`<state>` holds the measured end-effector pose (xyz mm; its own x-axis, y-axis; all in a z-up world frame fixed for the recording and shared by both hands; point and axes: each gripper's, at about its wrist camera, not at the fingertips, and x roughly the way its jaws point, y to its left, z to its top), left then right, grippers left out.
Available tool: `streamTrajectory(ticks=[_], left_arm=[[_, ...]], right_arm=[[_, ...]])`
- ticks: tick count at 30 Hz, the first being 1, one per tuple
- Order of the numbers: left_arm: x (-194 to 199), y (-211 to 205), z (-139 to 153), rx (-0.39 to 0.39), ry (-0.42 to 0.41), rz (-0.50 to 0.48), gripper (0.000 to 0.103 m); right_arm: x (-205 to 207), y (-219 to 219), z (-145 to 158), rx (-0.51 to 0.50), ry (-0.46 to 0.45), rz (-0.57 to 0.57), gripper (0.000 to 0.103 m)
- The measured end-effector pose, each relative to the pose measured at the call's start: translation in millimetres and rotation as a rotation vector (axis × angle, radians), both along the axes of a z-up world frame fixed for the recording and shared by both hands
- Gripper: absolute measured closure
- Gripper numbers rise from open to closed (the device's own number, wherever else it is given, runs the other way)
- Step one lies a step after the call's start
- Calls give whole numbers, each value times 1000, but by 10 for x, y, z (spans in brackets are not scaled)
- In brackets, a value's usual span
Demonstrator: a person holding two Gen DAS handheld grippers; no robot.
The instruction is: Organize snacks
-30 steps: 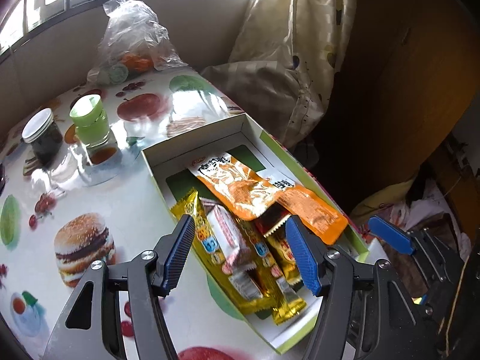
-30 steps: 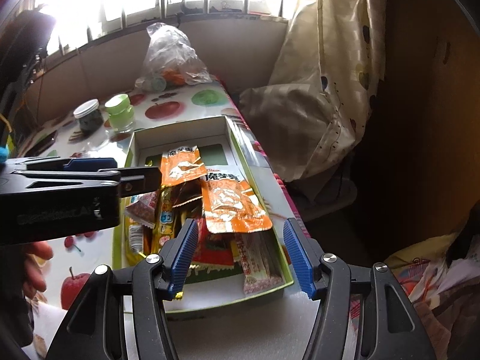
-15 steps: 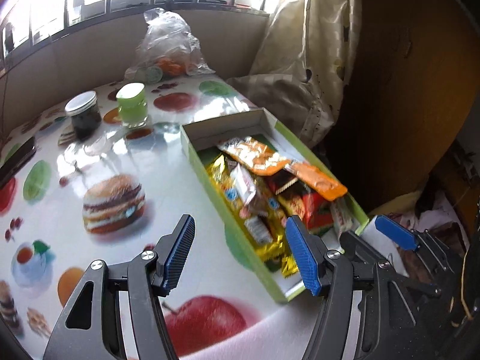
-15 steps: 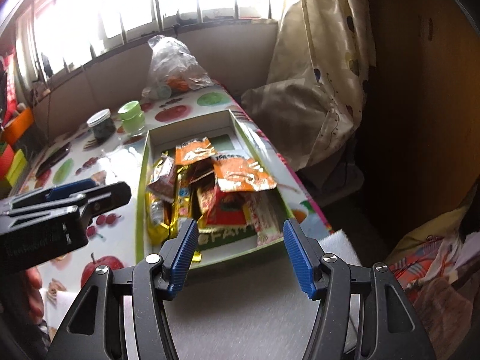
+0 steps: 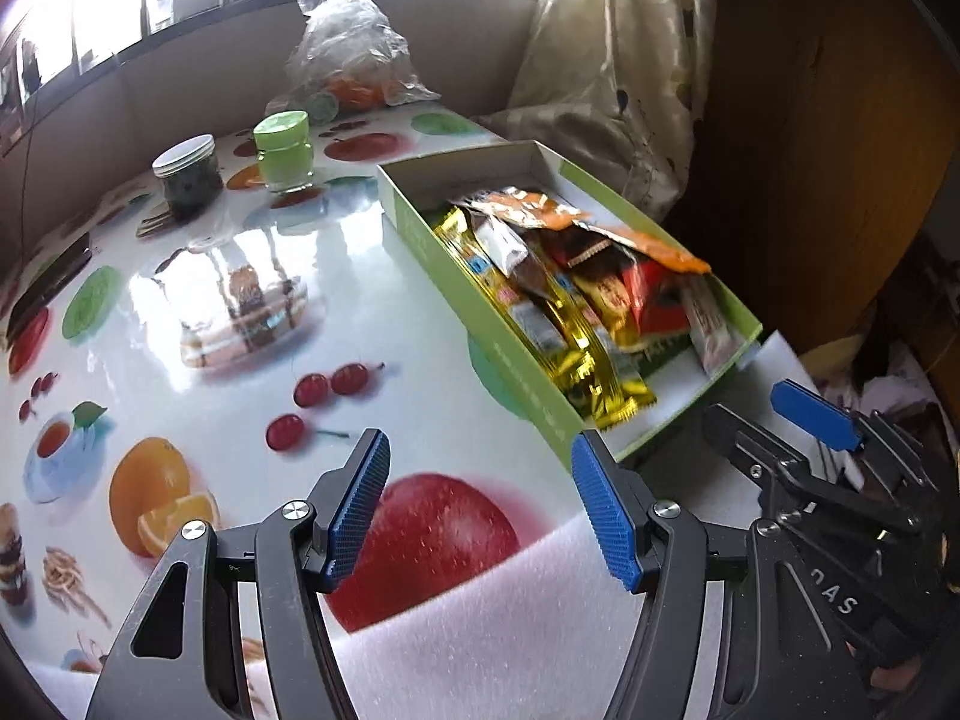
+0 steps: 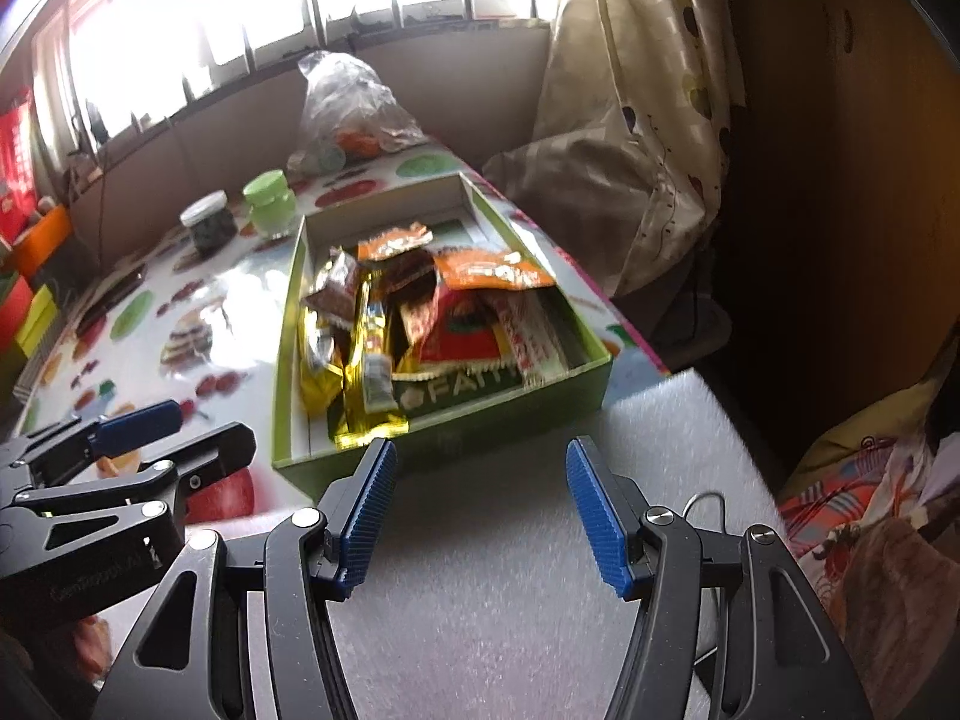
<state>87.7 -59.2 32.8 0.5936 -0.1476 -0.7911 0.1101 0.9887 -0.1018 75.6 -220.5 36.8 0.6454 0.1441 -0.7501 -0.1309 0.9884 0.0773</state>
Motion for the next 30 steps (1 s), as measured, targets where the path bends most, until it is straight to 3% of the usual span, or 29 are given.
streamTrajectory(ticks=[14, 30], left_arm=[[-29, -2, -254, -10, 77, 12, 39], [-26, -34, -267, 18, 60, 14, 39]], right_arm=[[-48, 56, -173, -65, 25, -12, 44], [-62, 73, -191, -78, 16, -17, 43]])
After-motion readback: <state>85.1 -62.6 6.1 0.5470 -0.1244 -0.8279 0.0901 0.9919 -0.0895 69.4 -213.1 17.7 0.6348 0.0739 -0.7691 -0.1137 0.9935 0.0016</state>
